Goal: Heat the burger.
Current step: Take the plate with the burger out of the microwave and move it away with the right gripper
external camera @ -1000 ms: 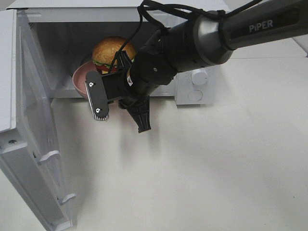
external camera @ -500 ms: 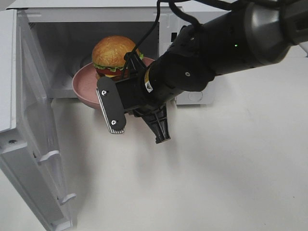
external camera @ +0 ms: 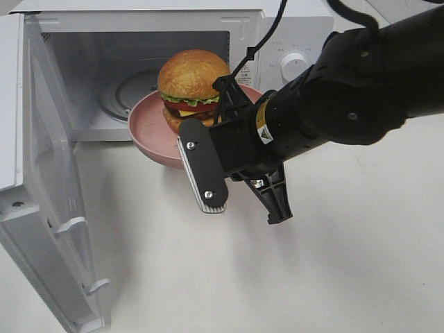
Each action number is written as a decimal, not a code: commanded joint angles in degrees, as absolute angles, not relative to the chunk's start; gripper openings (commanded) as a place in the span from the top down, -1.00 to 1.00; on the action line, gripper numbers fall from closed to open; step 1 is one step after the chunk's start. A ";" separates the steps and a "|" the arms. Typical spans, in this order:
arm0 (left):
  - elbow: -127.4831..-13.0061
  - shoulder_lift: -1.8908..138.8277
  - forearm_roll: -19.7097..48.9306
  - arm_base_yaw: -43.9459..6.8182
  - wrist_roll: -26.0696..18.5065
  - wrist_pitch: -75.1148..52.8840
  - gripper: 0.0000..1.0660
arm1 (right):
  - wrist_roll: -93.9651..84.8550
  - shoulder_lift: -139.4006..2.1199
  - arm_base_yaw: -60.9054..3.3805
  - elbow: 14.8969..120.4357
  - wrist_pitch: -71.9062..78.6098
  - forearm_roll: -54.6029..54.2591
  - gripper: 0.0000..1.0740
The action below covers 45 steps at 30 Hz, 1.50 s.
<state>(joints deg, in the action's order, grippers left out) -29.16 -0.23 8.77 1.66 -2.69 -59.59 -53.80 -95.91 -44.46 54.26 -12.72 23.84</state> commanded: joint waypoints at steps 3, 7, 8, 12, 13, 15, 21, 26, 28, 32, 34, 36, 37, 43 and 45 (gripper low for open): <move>-28.88 -1.38 8.88 1.78 -2.64 -59.01 -0.87 | -53.40 -89.78 -44.06 50.48 -10.08 24.92 1.00; -28.88 -1.38 8.88 1.78 -2.64 -59.01 -0.87 | -53.29 -86.86 -44.06 48.07 -10.08 24.92 1.00; -28.88 -1.38 8.88 1.78 -2.64 -59.01 -0.87 | -53.06 -85.03 -44.06 46.64 -10.20 24.92 1.00; -28.88 -1.38 8.88 1.78 -2.64 -59.01 -0.87 | -51.97 -81.82 -44.06 44.40 -10.14 24.92 1.00; -28.88 -1.38 8.88 1.78 -2.64 -59.01 -0.87 | -51.80 -79.81 -44.06 42.86 -10.20 24.92 1.00; -28.88 -1.38 8.88 1.78 -2.64 -59.01 -0.87 | -51.80 -79.01 -44.06 42.06 -10.20 24.92 1.00; -28.88 -1.38 8.88 1.78 -2.64 -59.01 -0.87 | -50.48 -73.05 -44.06 37.41 -11.29 24.92 1.00; -28.88 -1.38 8.88 1.78 -2.64 -59.01 -0.87 | -50.48 -69.21 -44.06 34.55 -12.15 24.92 1.00; -28.88 -1.38 8.88 1.78 -2.64 -59.01 -0.87 | -50.36 -68.41 -44.06 34.03 -12.55 24.92 1.00; -28.88 -1.38 8.88 1.78 -2.64 -59.01 -0.87 | -48.99 -65.32 -44.06 32.49 -15.53 25.15 1.00; -28.88 -1.38 8.88 1.78 -2.64 -59.01 -0.87 | -48.30 -64.17 -44.06 32.20 -17.13 25.50 1.00; -28.88 -1.38 8.88 1.78 -2.64 -59.01 -0.87 | -47.33 -62.80 -44.06 31.86 -18.56 25.73 1.00; -28.88 -1.38 8.88 1.78 -2.64 -59.01 -0.87 | -46.70 -62.22 -44.06 31.86 -19.60 26.13 1.00; -28.88 -1.38 8.88 1.78 -2.64 -59.01 -0.87 | -41.83 -59.59 -44.06 31.86 -23.49 29.91 1.00; -28.88 -1.38 8.88 1.78 -2.64 -59.01 -0.87 | -36.84 -57.52 -44.06 31.86 -26.93 32.77 1.00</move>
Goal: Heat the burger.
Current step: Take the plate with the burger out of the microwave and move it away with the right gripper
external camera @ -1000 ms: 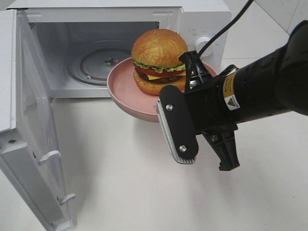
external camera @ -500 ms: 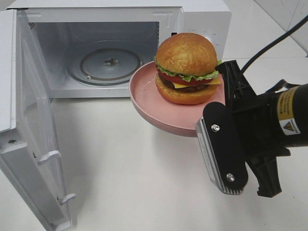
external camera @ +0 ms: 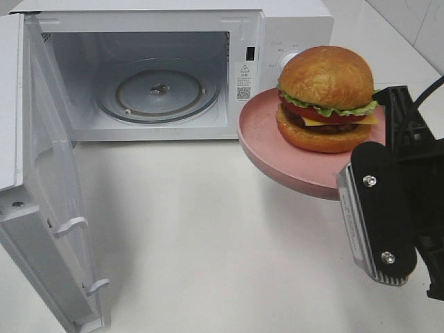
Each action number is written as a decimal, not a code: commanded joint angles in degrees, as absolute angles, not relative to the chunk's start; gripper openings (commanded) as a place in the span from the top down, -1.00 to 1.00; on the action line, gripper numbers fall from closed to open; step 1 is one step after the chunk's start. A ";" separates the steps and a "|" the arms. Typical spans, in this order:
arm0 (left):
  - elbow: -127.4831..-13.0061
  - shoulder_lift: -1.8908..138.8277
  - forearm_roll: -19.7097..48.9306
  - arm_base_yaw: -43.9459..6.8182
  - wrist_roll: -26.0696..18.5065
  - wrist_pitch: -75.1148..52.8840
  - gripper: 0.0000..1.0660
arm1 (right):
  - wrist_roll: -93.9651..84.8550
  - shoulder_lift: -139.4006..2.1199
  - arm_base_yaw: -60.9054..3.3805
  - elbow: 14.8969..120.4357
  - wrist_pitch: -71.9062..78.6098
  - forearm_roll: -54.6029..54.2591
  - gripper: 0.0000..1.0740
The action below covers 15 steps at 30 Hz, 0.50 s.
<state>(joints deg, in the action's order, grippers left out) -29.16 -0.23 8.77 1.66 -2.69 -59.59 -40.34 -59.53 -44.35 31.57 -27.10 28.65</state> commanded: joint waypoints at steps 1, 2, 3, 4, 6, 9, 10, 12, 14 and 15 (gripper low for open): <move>-28.88 -1.38 8.88 1.78 -2.64 -59.01 -0.87 | -36.84 -57.52 -44.06 31.86 -26.93 32.77 1.00; -28.88 -1.38 8.88 1.78 -2.64 -59.01 -0.87 | -35.52 -57.07 -44.06 31.86 -27.90 33.58 1.00; -28.88 -1.38 8.88 1.78 -2.64 -59.01 -0.87 | -32.89 -56.38 -44.06 31.86 -29.97 35.18 1.00; -28.88 -1.38 8.88 1.78 -2.64 -59.01 -0.87 | -32.89 -56.38 -44.06 31.86 -29.97 35.18 1.00; -28.88 -1.38 8.88 1.78 -2.64 -59.01 -0.87 | -29.68 -55.86 -44.06 31.86 -32.31 36.90 1.00; -28.88 -1.38 8.88 1.78 -2.64 -59.01 -0.87 | -25.10 -55.41 -44.06 31.86 -35.41 39.19 1.00; -28.88 -1.38 8.88 1.78 -2.64 -59.01 -0.87 | -23.55 -55.41 -44.06 31.86 -36.50 39.94 1.00; -28.88 -1.38 8.88 1.78 -2.64 -59.01 -0.87 | -21.08 -55.41 -44.06 31.86 -38.27 40.62 1.00; -28.88 -1.38 8.88 1.78 -2.64 -59.01 -0.87 | -18.79 -55.41 -44.06 31.86 -39.82 41.20 1.00; -28.88 -1.38 8.88 1.78 -2.64 -59.01 -0.87 | -16.04 -55.41 -44.06 31.86 -41.48 41.83 1.00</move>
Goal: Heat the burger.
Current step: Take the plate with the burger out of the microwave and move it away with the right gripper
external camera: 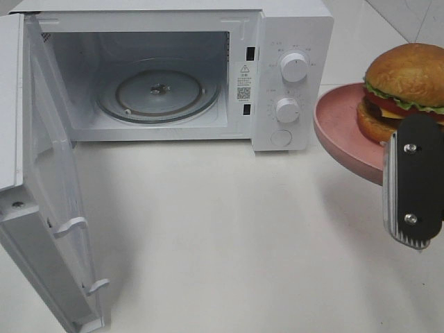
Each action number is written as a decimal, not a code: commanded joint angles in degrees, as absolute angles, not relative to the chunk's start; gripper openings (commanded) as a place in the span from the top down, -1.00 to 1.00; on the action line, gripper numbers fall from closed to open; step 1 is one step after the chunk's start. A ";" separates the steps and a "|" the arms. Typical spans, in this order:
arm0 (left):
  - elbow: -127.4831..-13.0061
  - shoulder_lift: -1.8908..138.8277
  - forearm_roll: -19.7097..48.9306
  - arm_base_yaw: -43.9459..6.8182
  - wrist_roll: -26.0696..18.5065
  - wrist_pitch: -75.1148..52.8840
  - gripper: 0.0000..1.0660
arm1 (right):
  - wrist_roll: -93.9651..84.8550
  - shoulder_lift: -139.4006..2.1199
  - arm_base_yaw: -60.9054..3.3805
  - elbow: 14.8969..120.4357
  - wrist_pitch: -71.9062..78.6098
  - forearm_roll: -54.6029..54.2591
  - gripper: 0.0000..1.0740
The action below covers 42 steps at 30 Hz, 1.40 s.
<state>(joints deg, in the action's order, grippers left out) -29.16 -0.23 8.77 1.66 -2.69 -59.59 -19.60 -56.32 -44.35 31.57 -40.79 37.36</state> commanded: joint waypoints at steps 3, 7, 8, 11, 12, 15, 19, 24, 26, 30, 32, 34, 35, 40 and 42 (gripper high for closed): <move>-28.88 -1.38 8.88 1.78 -2.64 -59.01 -0.87 | -12.20 -55.41 -44.06 31.86 -44.46 42.74 1.00; -28.88 -1.38 8.88 1.78 -2.64 -59.01 -0.87 | -8.71 -55.41 -44.06 31.86 -47.38 43.83 1.00; -28.88 -1.38 8.88 1.78 -2.64 -59.01 -0.87 | -6.25 -55.41 -44.06 31.86 -49.10 44.40 1.00; -28.88 -1.38 8.88 1.78 -2.64 -59.01 -0.87 | -4.13 -55.41 -44.06 31.86 -50.31 45.03 1.00; -28.88 -1.38 8.88 1.78 -2.64 -59.01 -0.87 | -3.09 -55.41 -44.06 31.86 -50.82 45.03 1.00; -28.88 -1.38 8.88 1.78 -2.64 -59.01 -0.87 | 0.34 -55.41 -44.06 31.86 -52.14 45.03 1.00; -28.88 -1.38 8.88 1.78 -2.64 -59.01 -0.87 | 2.81 -55.63 -44.06 31.86 -53.29 45.03 1.00; -28.88 -1.38 8.88 1.78 -2.64 -59.01 -0.87 | 8.02 -57.41 -44.06 31.86 -56.84 46.58 1.00; -28.88 -1.38 8.88 1.78 -2.64 -59.01 -0.87 | 12.83 -59.93 -44.06 31.86 -58.44 47.56 1.00; -28.88 -1.38 8.88 1.78 -2.64 -59.01 -0.87 | 19.37 -62.85 -44.06 31.86 -58.73 48.01 1.00; -28.88 -1.38 8.88 1.78 -2.64 -59.01 -0.87 | 21.03 -63.66 -44.06 31.86 -58.73 48.01 1.00; -28.88 -1.38 8.88 1.78 -2.64 -59.01 -0.87 | 24.06 -65.09 -44.06 31.86 -58.73 48.01 1.00; -28.88 -1.38 8.88 1.78 -2.64 -59.01 -0.87 | 27.62 -66.46 -44.06 31.86 -58.73 48.01 1.00; -28.88 -1.38 8.88 1.78 -2.64 -59.01 -0.87 | 33.63 -69.50 -44.06 31.86 -58.84 48.01 1.00; -28.88 -1.38 8.88 1.78 -2.64 -59.01 -0.87 | 34.61 -70.02 -44.06 31.86 -58.84 48.01 1.00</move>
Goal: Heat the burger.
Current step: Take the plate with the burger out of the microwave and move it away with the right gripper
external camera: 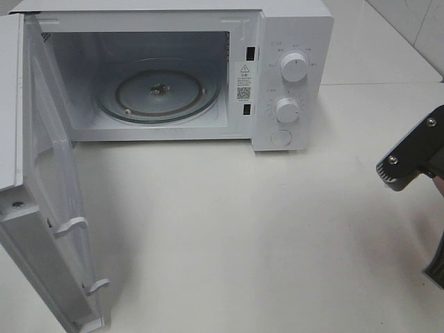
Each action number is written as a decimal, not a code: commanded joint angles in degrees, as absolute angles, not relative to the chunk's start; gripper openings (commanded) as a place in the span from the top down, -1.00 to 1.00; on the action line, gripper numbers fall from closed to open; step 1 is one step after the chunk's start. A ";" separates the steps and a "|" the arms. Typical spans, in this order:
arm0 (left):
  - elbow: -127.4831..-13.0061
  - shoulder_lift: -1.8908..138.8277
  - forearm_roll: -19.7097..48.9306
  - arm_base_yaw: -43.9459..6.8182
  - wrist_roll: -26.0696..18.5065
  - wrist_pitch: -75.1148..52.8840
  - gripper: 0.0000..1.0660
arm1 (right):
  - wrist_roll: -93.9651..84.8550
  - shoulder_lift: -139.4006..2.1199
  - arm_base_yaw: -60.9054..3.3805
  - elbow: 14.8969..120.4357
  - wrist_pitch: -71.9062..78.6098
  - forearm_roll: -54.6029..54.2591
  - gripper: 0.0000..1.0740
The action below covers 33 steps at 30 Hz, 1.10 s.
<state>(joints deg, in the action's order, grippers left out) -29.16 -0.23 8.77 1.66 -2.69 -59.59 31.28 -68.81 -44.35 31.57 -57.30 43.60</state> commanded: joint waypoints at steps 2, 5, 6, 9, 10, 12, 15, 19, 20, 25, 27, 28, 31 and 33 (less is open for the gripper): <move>-28.88 -1.38 8.88 1.78 -2.64 -59.01 -0.87 | 36.38 -71.16 -44.06 31.91 -58.96 48.01 1.00; -28.88 -1.38 8.88 1.78 -2.64 -59.01 -0.87 | 39.42 -72.82 -44.06 31.91 -58.96 47.96 1.00; -28.88 -1.38 8.88 1.78 -2.64 -59.01 -0.87 | 41.25 -74.14 -44.06 31.91 -58.96 47.96 1.00; -28.88 -1.38 8.88 1.78 -2.64 -59.01 -0.87 | 43.49 -76.09 -44.06 31.91 -58.84 47.96 1.00; -28.88 -1.38 8.88 1.78 -2.64 -59.01 -0.87 | 43.49 -76.09 -44.06 31.91 -58.84 47.96 1.00; -28.88 -1.38 8.88 1.78 -2.64 -59.01 -0.87 | 44.92 -77.35 -44.06 31.97 -58.79 47.96 1.00; -28.88 -1.38 8.88 1.78 -2.64 -59.01 -0.87 | 47.04 -79.53 -44.06 31.97 -58.61 47.96 1.00; -28.88 -1.38 8.88 1.78 -2.64 -59.01 -0.87 | 51.11 -83.59 -44.06 31.97 -58.33 47.96 1.00; -28.88 -1.38 8.88 1.78 -2.64 -59.01 -0.87 | 51.11 -83.59 -44.06 31.97 -58.33 47.96 1.00; -28.88 -1.38 8.88 1.78 -2.64 -59.01 -0.87 | 54.26 -89.61 -44.06 31.97 -55.52 47.90 1.00; -28.88 -1.38 8.88 1.78 -2.64 -59.01 -0.87 | 54.77 -90.47 -44.06 31.97 -54.77 47.90 1.00; -28.88 -1.38 8.88 1.78 -2.64 -59.01 -0.87 | 54.77 -90.47 -44.06 31.97 -54.77 47.90 1.00; -28.88 -1.38 8.88 1.78 -2.64 -59.01 -0.87 | 56.44 -93.45 -43.89 31.97 -52.60 47.96 0.99; -28.88 -1.38 8.88 1.78 -2.64 -59.01 -0.87 | 57.70 -95.57 -43.89 31.97 -51.28 48.47 0.98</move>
<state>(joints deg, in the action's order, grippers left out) -29.16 -0.23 8.77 1.66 -2.69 -59.59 56.26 -93.97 -44.18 31.80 -49.39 45.44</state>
